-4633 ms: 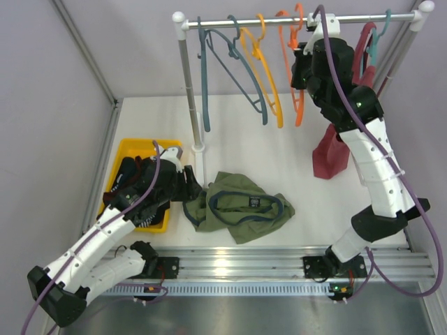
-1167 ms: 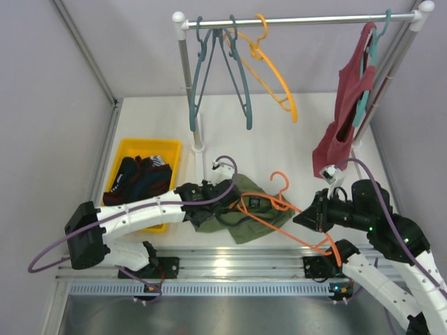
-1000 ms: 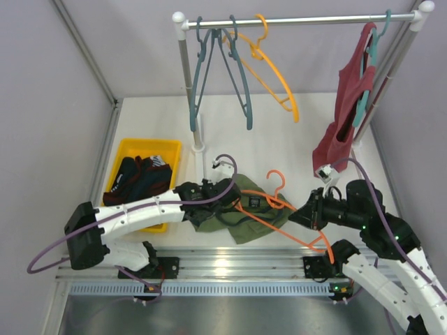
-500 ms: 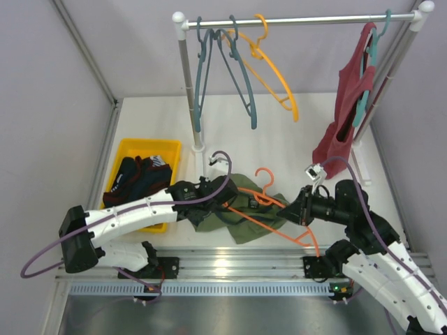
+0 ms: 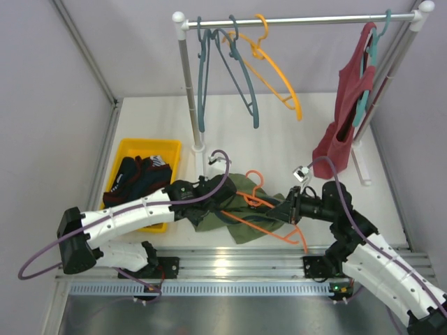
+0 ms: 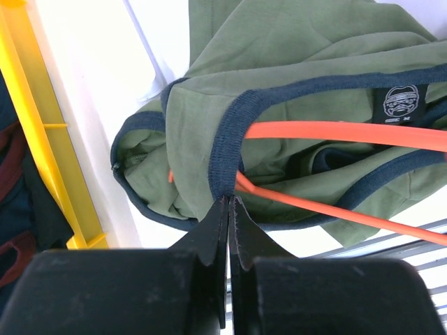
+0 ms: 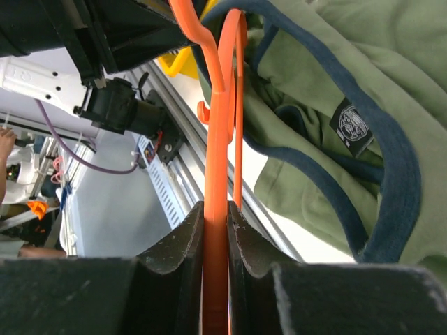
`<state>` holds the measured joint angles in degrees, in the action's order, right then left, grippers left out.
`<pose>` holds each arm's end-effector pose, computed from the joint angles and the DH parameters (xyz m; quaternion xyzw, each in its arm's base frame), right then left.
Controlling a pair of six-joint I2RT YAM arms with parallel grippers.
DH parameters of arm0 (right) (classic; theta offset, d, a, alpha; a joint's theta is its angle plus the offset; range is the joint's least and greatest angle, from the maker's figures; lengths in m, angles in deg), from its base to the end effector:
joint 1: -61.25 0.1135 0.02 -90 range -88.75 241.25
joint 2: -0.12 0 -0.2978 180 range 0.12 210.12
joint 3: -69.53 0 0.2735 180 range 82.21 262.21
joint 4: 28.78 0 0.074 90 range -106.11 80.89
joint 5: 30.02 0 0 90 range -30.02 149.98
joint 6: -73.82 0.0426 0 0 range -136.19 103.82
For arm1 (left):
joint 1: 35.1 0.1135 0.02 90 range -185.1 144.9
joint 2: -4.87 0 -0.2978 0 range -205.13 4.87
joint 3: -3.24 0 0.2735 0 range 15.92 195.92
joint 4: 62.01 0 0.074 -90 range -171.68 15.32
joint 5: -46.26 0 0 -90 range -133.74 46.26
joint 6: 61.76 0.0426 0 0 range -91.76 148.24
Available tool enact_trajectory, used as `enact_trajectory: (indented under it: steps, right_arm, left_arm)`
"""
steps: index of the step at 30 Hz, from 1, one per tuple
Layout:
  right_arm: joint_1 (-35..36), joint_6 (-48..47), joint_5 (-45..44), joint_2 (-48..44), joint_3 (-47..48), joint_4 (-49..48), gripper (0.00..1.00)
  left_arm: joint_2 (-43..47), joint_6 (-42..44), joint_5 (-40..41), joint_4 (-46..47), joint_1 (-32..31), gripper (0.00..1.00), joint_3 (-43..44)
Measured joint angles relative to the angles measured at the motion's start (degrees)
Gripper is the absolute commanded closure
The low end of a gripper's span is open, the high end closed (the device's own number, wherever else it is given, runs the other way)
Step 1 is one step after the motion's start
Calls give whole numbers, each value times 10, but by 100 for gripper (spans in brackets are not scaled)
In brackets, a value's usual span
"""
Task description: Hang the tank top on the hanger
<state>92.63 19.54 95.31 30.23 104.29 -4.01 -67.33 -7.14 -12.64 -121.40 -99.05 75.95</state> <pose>0.1042 0.0924 0.2477 -0.1441 0.7871 0.5089 0.3173 0.1338 -0.2235 0.3049 0.1593 0.9171 -0.0298 0.3641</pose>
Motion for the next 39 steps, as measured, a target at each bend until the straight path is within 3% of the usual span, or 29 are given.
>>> enact_trajectory:
  steps: [7, 15, 22, 24, 26, 39]
  right_arm:
    - [35, 7, 3, 61, -17, -107, 100]
    - [157, 9, -69, 163, -20, -215, 100]
    - [165, 9, -106, 230, -25, -304, 100]
    - [165, 7, -112, 239, -26, -315, 100]
    - [165, 6, -117, 244, -28, -330, 100]
    - [165, 0, -122, 263, -39, -368, 100]
  left_arm:
    - [0, 11, -2, -1, -3, 100, 16]
    - [0, 28, -3, -1, -3, 100, 22]
    - [5, 39, -9, 1, -3, 100, 22]
    - [14, 41, -14, 3, -3, 90, 21]
    - [27, 45, -18, 5, -3, 72, 17]
    - [137, 72, -66, 118, -3, 53, -54]
